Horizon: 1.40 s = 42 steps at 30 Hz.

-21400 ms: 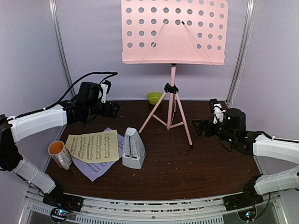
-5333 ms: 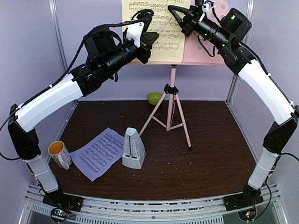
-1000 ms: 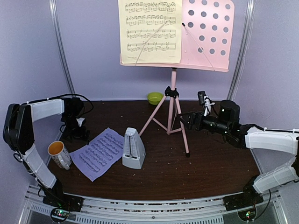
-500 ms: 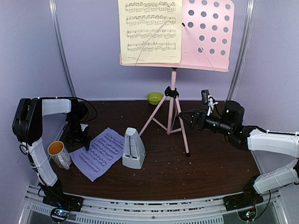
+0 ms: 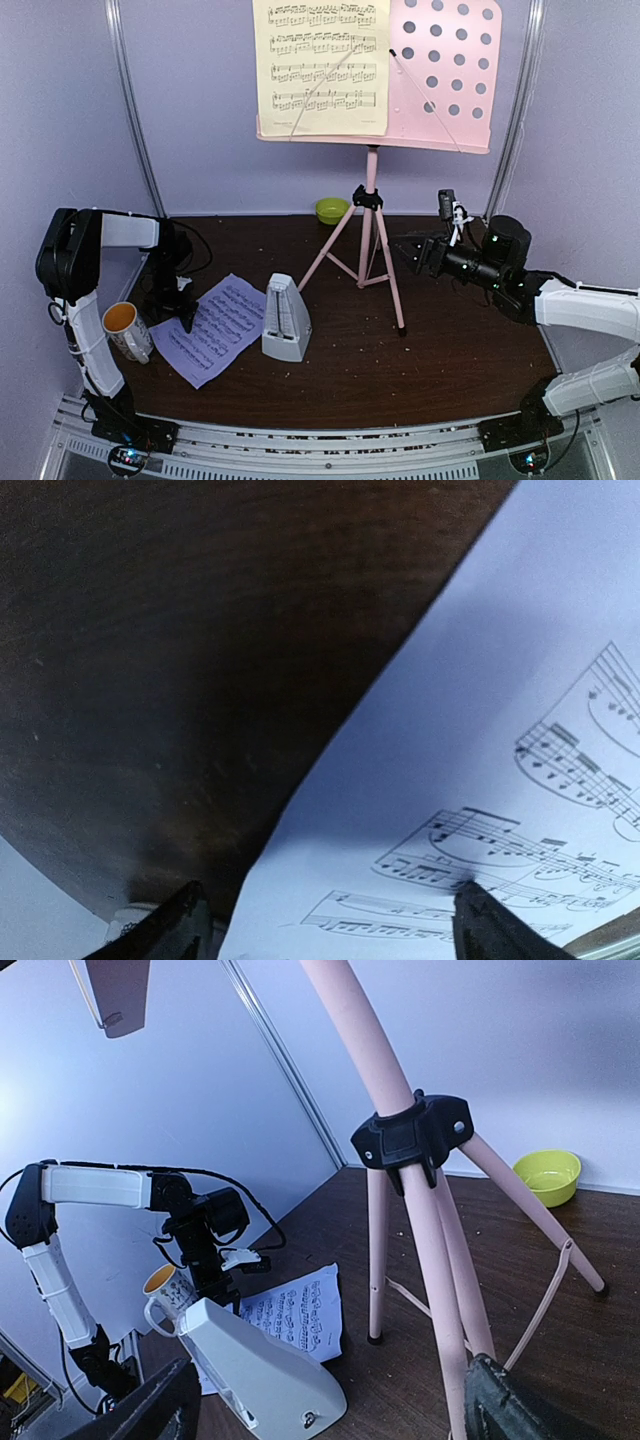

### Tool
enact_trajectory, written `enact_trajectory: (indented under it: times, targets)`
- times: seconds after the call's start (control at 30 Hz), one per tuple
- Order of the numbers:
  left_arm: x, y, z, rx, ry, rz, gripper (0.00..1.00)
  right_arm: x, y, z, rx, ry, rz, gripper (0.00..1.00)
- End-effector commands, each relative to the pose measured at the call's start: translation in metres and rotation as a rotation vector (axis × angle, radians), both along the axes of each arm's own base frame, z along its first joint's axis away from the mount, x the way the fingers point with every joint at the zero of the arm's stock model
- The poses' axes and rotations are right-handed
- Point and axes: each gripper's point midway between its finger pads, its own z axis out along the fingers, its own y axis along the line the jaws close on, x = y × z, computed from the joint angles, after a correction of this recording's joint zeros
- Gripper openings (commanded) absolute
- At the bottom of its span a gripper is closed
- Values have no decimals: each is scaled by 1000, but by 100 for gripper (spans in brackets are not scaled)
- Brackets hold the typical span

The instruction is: Set up the instrument practice props

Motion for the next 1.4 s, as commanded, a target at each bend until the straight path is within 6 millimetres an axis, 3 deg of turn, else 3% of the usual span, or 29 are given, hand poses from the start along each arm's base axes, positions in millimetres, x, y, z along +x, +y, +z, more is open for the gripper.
enact_trajectory:
  times: [0.0, 0.17, 0.37, 0.47, 0.6, 0.7, 0.97, 1.1, 1.37]
  targets:
    - [-4, -7, -4, -50, 27, 3, 77, -3, -3, 9, 22, -30, 6, 92]
    - [-6, -21, -8, -133, 29, 20, 53, -3, -3, 11, 30, -31, 5, 92]
    - [-8, -27, -17, -166, 23, 32, 42, -3, -4, 12, 34, -29, 5, 91]
    - [-7, -27, -19, -166, 16, 36, 32, -3, -3, 12, 37, -26, 7, 91]
    - [-2, -28, -20, -169, -9, 46, 3, -3, -3, 14, 38, -27, 8, 92]
    - [7, -29, -14, -161, -58, 52, 0, -4, -4, 14, 36, -24, 5, 91]
    - [37, -44, 51, -181, -355, 56, 0, -12, -9, 20, 35, -39, 3, 93]
    - [36, -54, 81, -244, -458, 38, 0, -20, -13, 21, 31, -51, 9, 99]
    - [23, -63, 149, -341, -640, 8, 0, -35, -23, 11, 20, -55, 1, 100]
